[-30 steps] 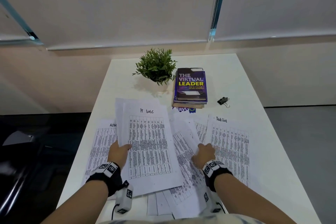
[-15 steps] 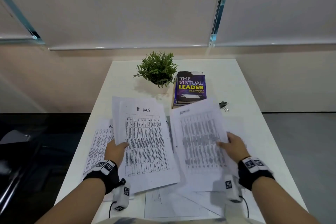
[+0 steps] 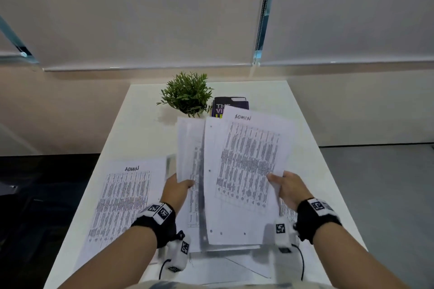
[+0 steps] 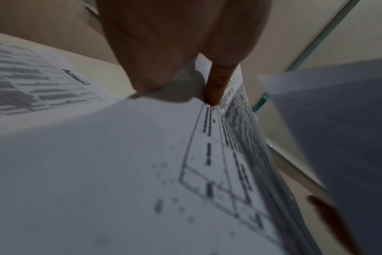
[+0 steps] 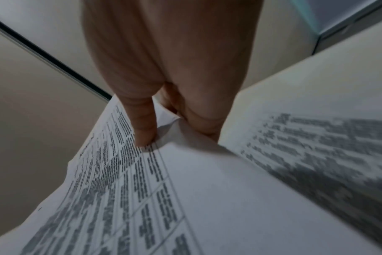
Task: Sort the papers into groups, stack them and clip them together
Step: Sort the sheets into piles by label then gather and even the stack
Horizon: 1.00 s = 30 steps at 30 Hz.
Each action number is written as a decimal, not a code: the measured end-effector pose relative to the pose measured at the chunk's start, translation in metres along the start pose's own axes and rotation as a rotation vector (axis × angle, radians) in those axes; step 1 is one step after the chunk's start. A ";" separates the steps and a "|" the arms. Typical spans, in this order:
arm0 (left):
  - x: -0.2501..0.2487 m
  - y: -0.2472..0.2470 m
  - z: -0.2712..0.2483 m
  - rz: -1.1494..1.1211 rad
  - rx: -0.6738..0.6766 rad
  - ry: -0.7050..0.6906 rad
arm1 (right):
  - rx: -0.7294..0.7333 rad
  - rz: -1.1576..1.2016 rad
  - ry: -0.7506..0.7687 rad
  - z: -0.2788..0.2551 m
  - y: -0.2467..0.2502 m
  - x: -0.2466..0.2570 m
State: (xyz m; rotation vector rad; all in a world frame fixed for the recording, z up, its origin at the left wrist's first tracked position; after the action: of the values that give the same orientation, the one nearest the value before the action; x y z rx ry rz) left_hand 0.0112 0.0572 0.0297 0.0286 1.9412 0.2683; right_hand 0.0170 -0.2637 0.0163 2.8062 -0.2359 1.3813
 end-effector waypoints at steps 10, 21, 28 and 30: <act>-0.010 -0.035 -0.023 0.024 0.071 -0.030 | -0.030 -0.044 0.048 -0.001 -0.013 -0.025; 0.011 -0.027 -0.012 0.034 -0.101 -0.002 | -0.138 -0.226 0.001 0.013 0.018 -0.039; 0.024 0.007 0.001 -0.009 -0.273 0.055 | -0.599 -0.755 -0.449 0.022 0.066 -0.081; 0.026 0.014 0.002 -0.007 -0.310 0.067 | -0.581 -0.706 -0.438 0.031 0.068 -0.094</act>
State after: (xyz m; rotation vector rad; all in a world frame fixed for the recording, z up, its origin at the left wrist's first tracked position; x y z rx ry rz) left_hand 0.0012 0.0749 0.0077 -0.1932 1.9457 0.5680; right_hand -0.0246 -0.3208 -0.0813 2.2922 0.2896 0.4472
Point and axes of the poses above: each hand's wrist, its own z-axis towards the middle knuckle, its own y-axis out of the back of the hand, x = y × z, the point moved 2 cm from there along z, towards the middle knuckle, and after that the axes turned 7 degrees about -y, right-handed, at the moved point
